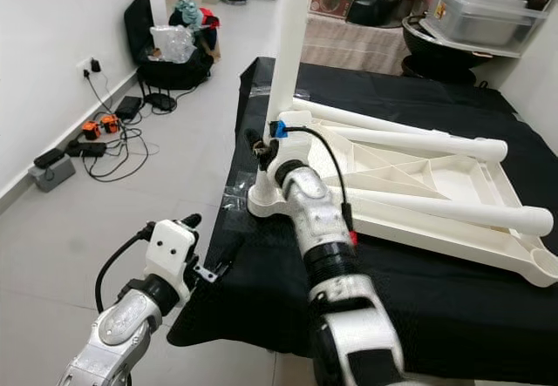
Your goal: Building children table
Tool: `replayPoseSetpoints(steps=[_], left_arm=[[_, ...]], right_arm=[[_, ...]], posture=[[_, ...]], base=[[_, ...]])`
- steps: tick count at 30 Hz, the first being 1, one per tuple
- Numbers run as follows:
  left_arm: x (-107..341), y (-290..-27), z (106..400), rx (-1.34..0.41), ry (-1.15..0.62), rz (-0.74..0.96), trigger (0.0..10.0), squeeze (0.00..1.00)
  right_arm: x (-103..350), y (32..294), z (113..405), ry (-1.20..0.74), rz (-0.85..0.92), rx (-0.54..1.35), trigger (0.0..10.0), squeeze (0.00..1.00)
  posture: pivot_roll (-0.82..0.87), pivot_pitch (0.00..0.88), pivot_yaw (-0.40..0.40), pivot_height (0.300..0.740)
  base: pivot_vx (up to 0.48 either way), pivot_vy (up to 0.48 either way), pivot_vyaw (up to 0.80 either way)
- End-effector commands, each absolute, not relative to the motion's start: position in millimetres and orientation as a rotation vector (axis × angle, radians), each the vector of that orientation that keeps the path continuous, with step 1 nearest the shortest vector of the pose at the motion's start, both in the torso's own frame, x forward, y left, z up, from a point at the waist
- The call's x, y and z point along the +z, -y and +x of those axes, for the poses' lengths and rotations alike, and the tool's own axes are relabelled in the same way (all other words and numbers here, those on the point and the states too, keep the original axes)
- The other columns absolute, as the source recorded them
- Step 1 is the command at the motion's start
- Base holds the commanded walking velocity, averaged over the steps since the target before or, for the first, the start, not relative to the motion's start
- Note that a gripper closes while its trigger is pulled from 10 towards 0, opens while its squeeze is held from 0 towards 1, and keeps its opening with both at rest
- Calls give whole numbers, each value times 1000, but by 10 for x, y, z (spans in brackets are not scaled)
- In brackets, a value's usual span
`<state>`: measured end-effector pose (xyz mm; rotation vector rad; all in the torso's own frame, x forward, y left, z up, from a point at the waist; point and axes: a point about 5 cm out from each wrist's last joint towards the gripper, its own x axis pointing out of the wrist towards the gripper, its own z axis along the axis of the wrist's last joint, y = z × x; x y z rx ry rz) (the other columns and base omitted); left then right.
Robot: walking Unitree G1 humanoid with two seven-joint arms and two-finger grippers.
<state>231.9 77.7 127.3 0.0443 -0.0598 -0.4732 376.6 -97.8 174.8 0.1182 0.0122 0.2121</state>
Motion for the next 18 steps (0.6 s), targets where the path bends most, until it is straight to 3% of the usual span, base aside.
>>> replayPoseSetpoints(steps=[1, 4, 5, 18], left_arm=[[1249, -754, 2314, -477, 49, 42, 10000, 0], [1249, -748, 2315, -477, 49, 41, 10000, 0], [1249, -745, 2315, -477, 49, 40, 10000, 0], [1239, -754, 2322, -476, 46, 42, 10000, 0]], right_arm=[[1685, 960, 3746, -55, 125, 173, 10000, 0], [1736, 872, 3739, -16, 130, 187, 10000, 0], [1768, 859, 3737, 13, 130, 207, 10000, 1000], [1714, 984, 3639, 86, 150, 167, 10000, 1000]], posture=[[50, 0, -102, 740], [46, 0, -102, 740], [47, 0, -102, 740], [44, 0, -96, 740]], base=[[0, 0, 0], [0, 0, 0], [0, 0, 0], [0, 0, 0]])
